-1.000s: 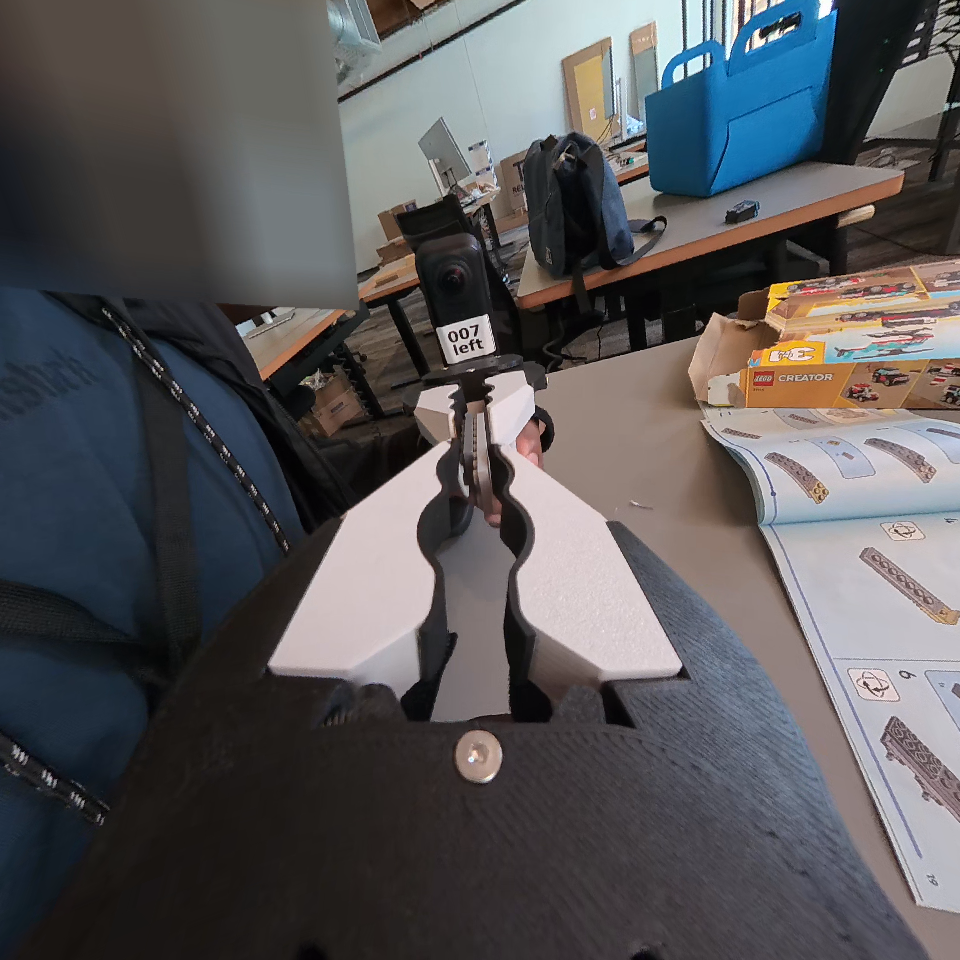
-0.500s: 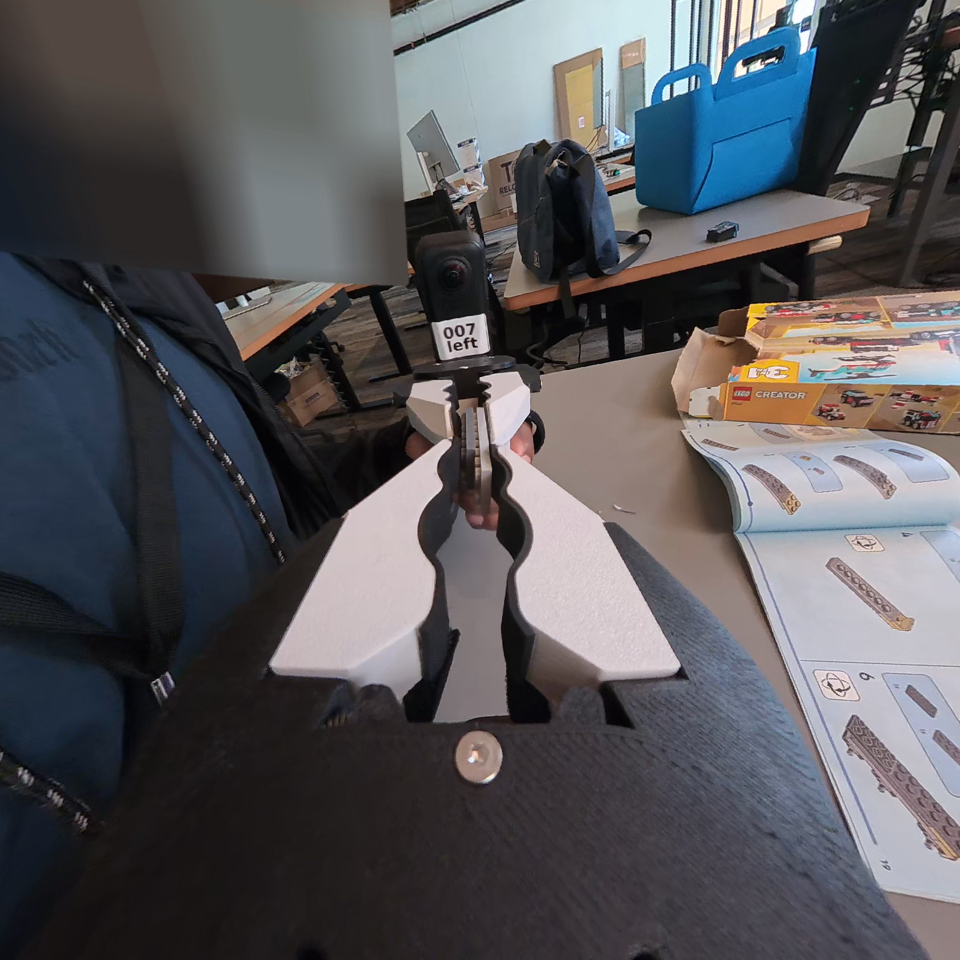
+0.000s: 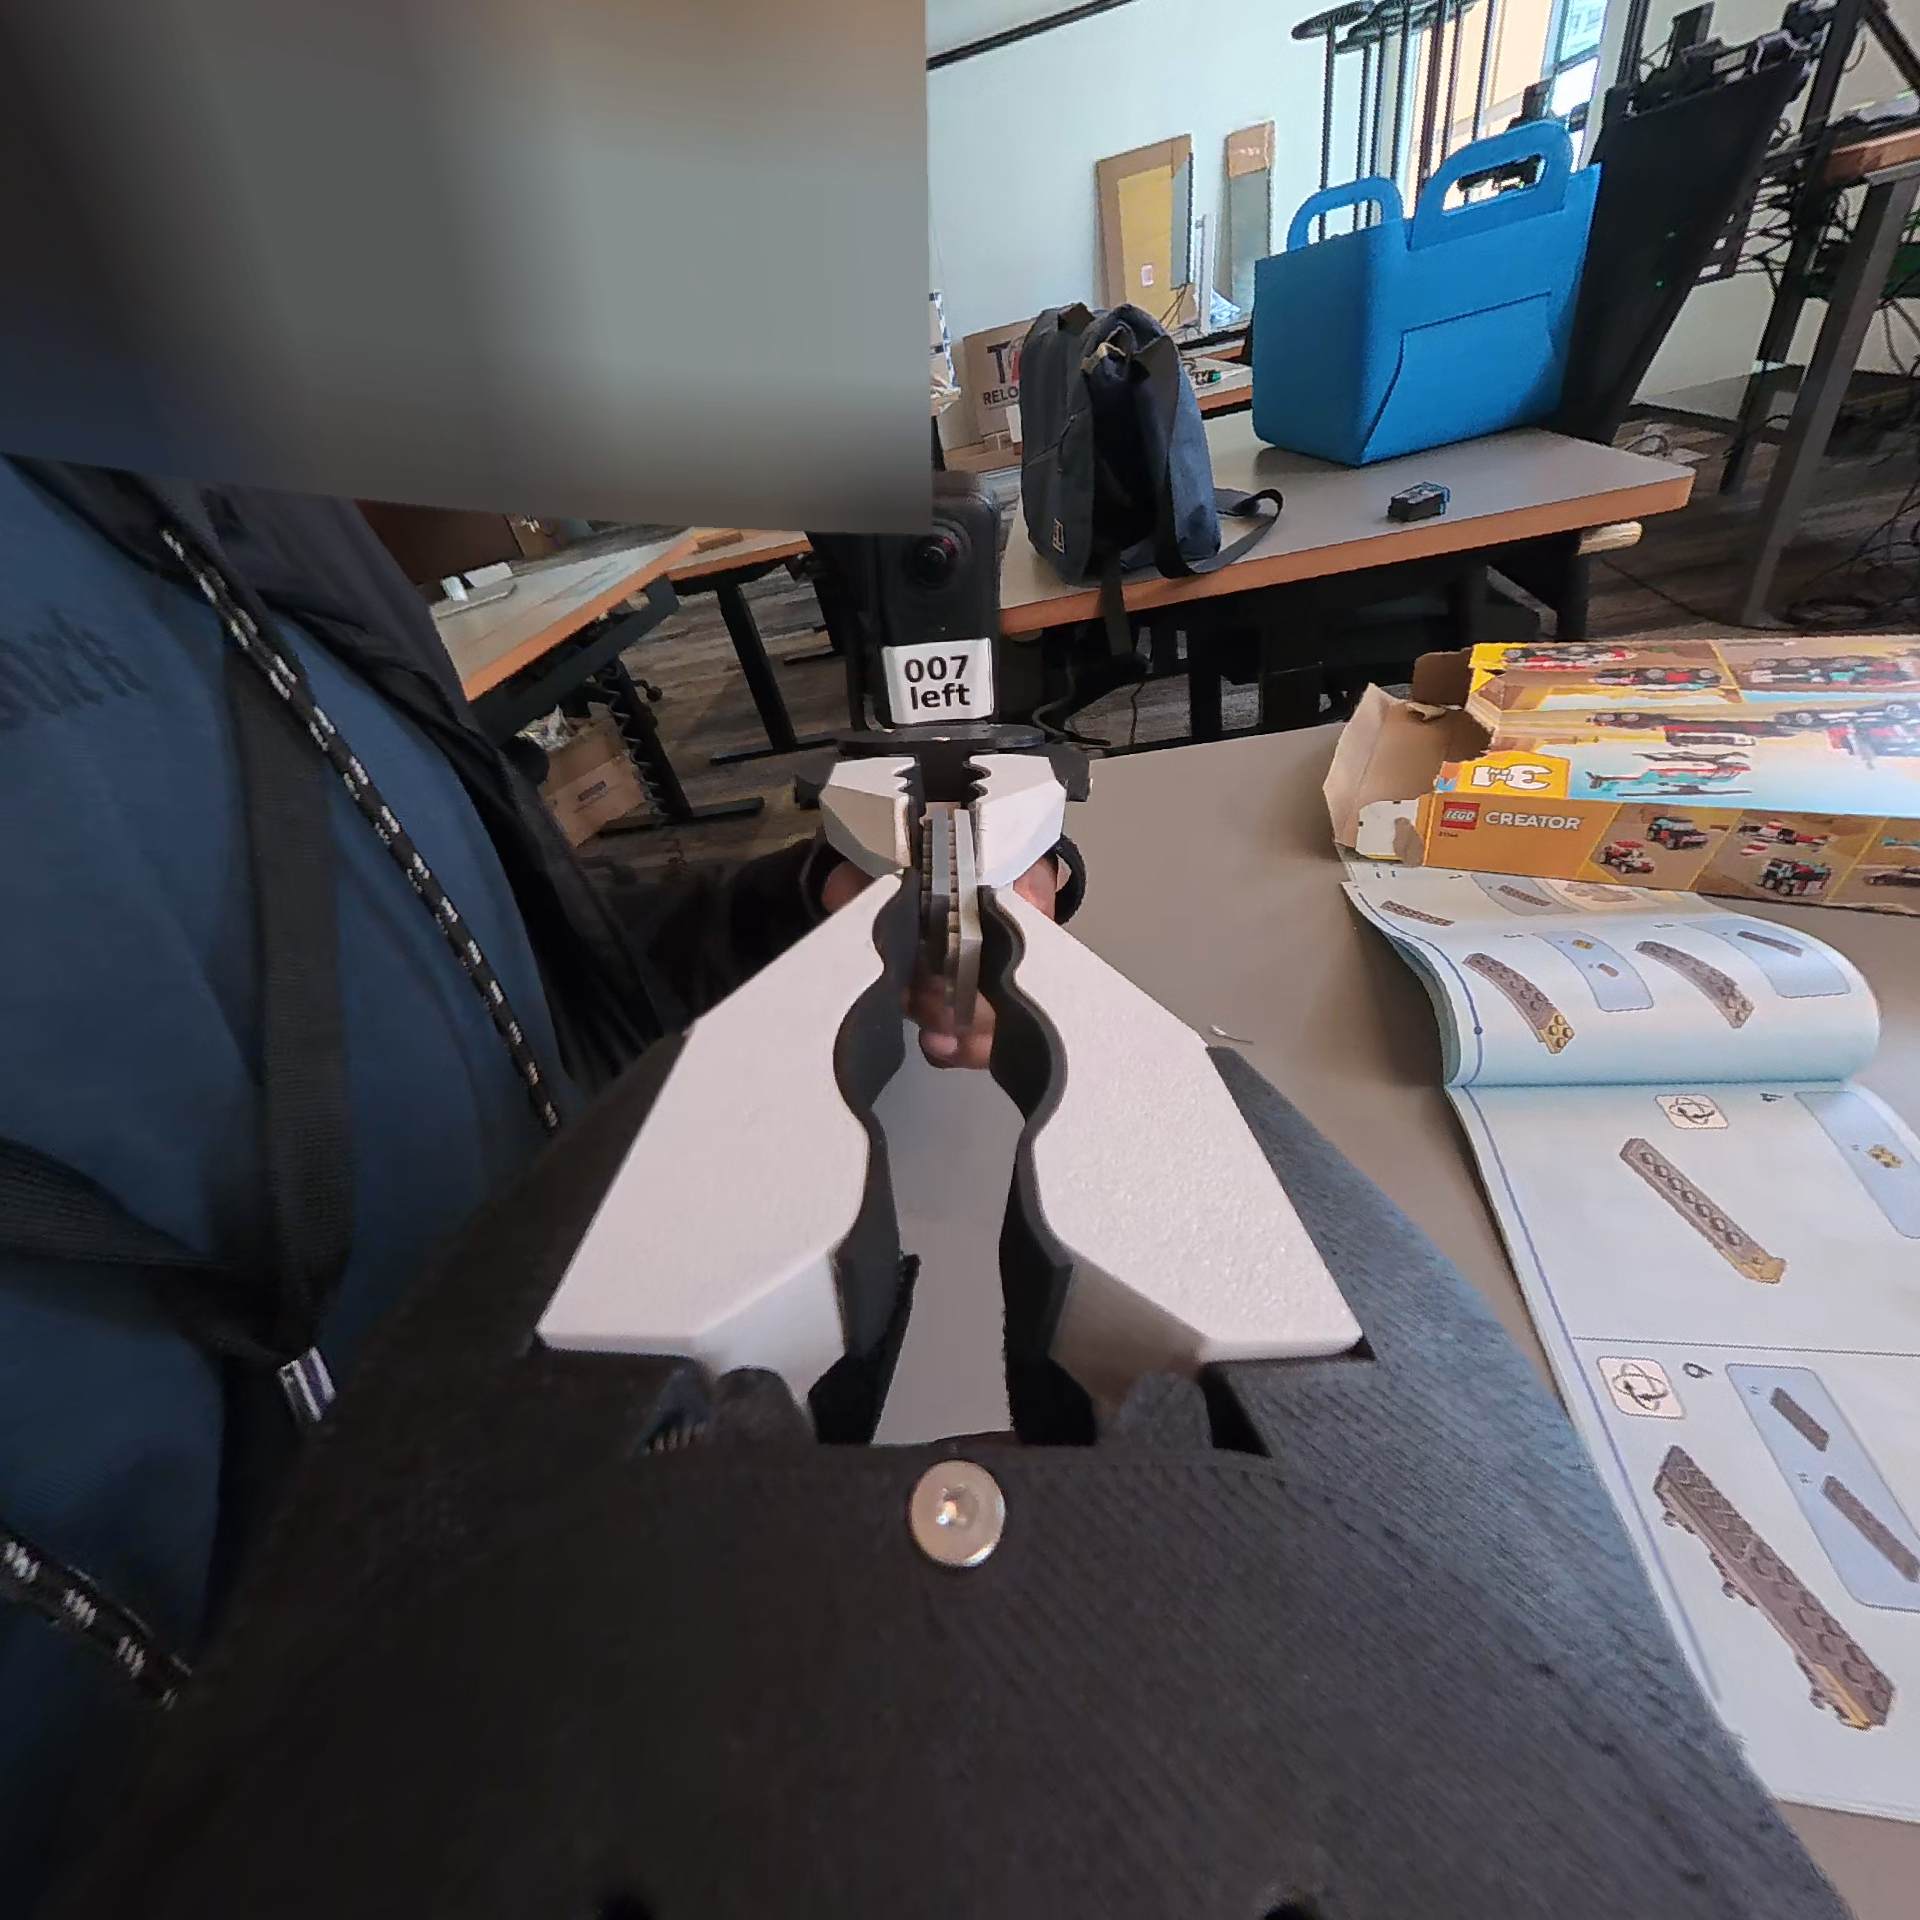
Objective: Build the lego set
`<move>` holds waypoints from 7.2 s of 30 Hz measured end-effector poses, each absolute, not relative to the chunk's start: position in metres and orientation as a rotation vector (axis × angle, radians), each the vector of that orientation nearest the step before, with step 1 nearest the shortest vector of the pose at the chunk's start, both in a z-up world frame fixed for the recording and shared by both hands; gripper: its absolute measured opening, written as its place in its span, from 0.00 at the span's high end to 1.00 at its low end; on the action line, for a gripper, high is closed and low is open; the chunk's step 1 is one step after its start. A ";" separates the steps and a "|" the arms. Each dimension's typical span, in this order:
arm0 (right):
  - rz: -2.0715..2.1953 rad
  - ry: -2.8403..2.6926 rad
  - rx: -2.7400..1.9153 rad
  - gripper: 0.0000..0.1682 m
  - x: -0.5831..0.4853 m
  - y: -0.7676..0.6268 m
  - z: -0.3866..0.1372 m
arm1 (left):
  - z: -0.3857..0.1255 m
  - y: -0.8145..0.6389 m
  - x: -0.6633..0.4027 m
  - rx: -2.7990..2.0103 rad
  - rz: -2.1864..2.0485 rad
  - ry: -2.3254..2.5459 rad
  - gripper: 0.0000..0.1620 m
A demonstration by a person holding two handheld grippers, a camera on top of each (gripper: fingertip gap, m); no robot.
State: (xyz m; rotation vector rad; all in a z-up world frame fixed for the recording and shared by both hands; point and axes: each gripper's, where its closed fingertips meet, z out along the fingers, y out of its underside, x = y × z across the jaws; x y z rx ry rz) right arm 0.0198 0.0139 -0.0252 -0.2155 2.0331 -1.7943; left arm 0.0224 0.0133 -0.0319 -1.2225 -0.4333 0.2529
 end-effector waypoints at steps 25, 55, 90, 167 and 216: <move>-1.874 2.189 -0.440 0.94 0.024 0.015 -0.028 | -0.029 0.014 0.025 -1.203 0.189 -0.442 0.94; -1.871 2.175 -0.435 0.94 0.024 0.017 -0.032 | -0.033 0.016 0.024 -1.224 0.204 -0.440 0.94; -1.760 2.196 -0.332 0.81 0.005 0.018 -0.048 | -0.049 0.020 0.010 -1.260 0.181 -0.544 0.94; -2.076 1.890 -0.144 0.94 -0.002 0.010 -0.029 | -0.028 0.006 -0.004 -0.884 -0.104 -0.663 0.85; -2.077 1.568 -0.248 0.94 0.027 0.021 -0.021 | -0.009 0.042 0.010 -1.079 0.466 -0.489 0.96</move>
